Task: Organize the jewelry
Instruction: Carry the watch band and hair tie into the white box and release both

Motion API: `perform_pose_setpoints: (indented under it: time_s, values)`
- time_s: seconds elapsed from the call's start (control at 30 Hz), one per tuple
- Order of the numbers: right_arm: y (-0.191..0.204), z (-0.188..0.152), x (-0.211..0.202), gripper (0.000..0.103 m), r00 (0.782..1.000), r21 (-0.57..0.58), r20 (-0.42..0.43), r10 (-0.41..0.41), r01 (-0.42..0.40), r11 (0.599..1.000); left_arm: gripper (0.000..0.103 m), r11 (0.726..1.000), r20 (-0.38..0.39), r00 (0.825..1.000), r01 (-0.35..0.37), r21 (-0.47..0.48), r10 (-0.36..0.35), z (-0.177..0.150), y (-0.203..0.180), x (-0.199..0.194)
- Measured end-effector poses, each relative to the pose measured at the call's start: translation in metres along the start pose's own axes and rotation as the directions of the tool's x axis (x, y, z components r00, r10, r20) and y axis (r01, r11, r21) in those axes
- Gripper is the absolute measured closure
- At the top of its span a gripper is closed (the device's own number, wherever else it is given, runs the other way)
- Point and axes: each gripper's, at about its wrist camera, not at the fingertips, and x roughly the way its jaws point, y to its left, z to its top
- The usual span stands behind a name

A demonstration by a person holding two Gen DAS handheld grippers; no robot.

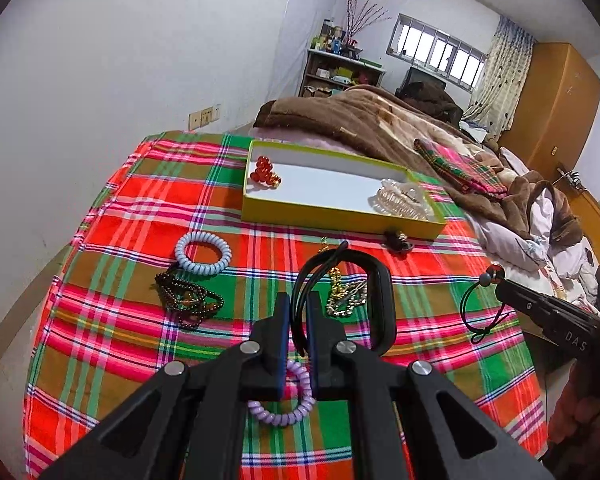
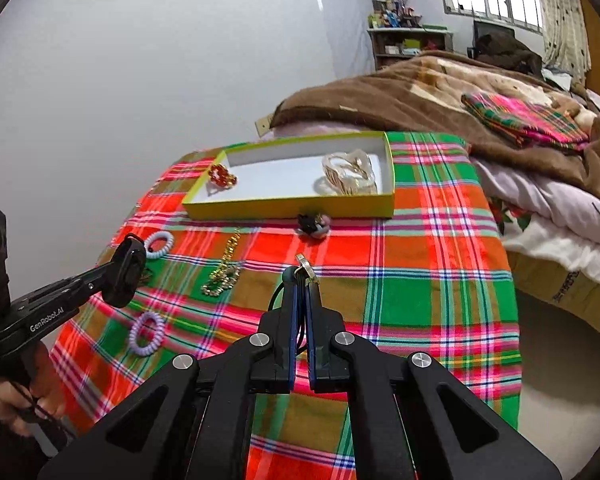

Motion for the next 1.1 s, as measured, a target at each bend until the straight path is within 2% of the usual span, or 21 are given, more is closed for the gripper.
perform_pose_setpoints:
  time_s: [0.37, 0.6, 1.1]
  values:
    - [0.01, 0.009, -0.023, 0.1, 0.999, -0.042, 0.048, 0.004, -0.002, 0.999, 0.095, 1.0, 0.033, 0.999, 0.003, 0.021, -0.004, 0.006, -0.005, -0.019]
    - [0.01, 0.021, -0.025, 0.1, 0.998, -0.06, 0.064, 0.001, 0.002, 0.998, 0.095, 0.999, 0.038, 0.999, 0.0, 0.035, -0.002, 0.014, -0.007, -0.019]
    - [-0.001, 0.064, 0.008, 0.1, 0.997, -0.079, 0.07, -0.018, 0.023, 0.997, 0.095, 0.997, 0.021, 1.0, -0.015, 0.08, 0.013, 0.057, -0.01, 0.023]
